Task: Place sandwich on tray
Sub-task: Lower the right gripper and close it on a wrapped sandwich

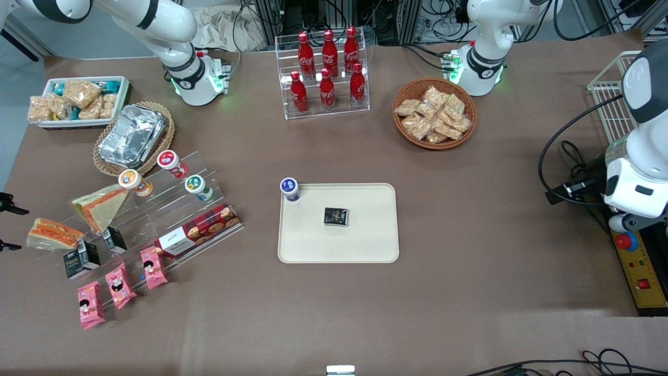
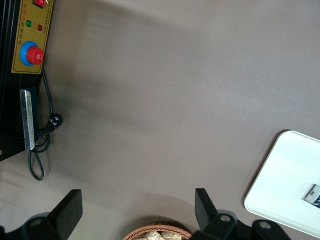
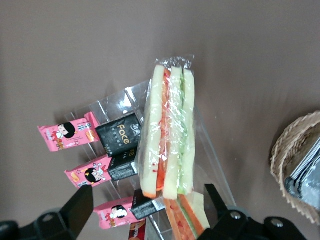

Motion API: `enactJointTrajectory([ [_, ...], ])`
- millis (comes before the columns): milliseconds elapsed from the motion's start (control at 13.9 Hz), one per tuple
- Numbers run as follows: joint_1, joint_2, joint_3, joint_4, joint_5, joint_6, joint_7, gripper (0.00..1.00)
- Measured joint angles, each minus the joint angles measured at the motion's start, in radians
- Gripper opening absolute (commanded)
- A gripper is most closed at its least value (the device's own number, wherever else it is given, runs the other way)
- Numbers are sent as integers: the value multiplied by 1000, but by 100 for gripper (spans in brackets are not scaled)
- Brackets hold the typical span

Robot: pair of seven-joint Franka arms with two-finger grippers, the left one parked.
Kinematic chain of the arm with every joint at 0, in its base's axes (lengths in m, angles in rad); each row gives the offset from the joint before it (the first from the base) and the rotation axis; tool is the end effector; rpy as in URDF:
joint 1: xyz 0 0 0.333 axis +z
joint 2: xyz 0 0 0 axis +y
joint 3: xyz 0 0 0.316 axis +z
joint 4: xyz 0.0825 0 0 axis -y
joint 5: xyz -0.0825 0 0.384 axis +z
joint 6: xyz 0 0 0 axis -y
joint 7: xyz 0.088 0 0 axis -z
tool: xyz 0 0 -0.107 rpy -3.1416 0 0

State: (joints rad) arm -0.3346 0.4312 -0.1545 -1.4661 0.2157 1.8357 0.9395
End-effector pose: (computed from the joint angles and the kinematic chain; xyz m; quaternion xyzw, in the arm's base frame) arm 0.6142 -0.2895 0.4319 -0.7367 0.6719 0.0430 0.0628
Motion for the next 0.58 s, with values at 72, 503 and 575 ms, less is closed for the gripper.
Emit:
enactJointTrajectory([
  [72,-4,8,0,0,7,0,2,98],
  [503,-7,37,1,-8,12,-1,14,98],
  [575,-7,42,1,-10,14,-1,14,98],
])
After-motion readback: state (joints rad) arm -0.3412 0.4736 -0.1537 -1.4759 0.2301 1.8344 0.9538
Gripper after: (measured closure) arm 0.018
